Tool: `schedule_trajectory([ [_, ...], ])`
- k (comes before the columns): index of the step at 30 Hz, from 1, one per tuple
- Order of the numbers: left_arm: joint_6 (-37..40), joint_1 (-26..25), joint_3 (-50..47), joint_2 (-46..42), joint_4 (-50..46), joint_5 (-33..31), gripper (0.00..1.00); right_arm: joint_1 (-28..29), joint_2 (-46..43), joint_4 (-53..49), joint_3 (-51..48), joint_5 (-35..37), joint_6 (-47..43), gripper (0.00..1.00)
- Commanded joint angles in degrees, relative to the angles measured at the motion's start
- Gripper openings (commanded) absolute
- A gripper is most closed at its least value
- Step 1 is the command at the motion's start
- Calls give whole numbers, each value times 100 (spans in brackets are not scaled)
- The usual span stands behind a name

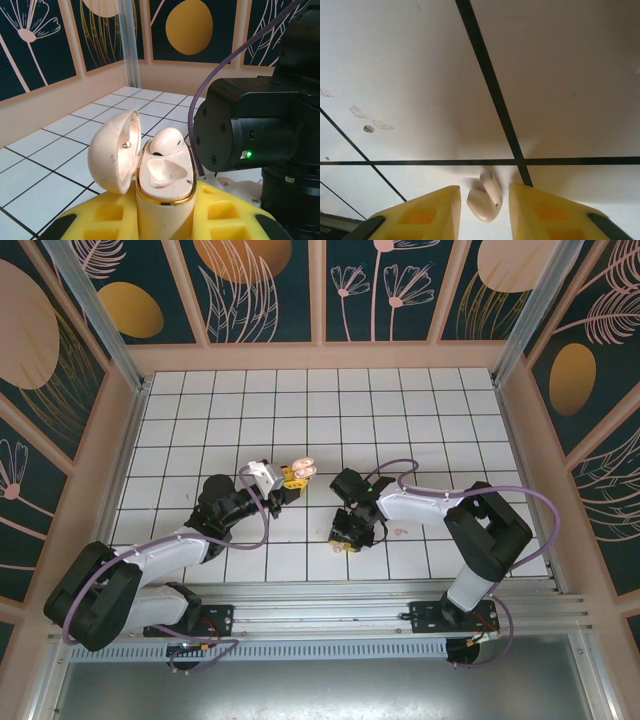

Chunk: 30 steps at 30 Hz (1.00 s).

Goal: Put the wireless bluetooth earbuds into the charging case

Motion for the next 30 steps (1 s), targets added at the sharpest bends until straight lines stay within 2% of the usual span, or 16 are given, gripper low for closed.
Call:
schedule_trajectory([
  [1, 62, -18, -4, -119, 20, -56, 11, 46, 25, -117, 128, 17, -122, 39],
  [4, 57, -17, 4, -119, 12, -61, 11, -2, -49, -393, 336, 104, -334, 40],
  [8, 32, -18, 10, -128, 11, -73, 11, -150, -101, -625, 766, 206, -784, 35],
  [15, 66, -17, 13, -191, -67, -133, 11, -239, 270, -412, 1019, -225, -1231, 28],
  [30, 49, -20, 29, -139, -94, -151, 11, -209, 792, 21, 752, -682, -1589, 30],
])
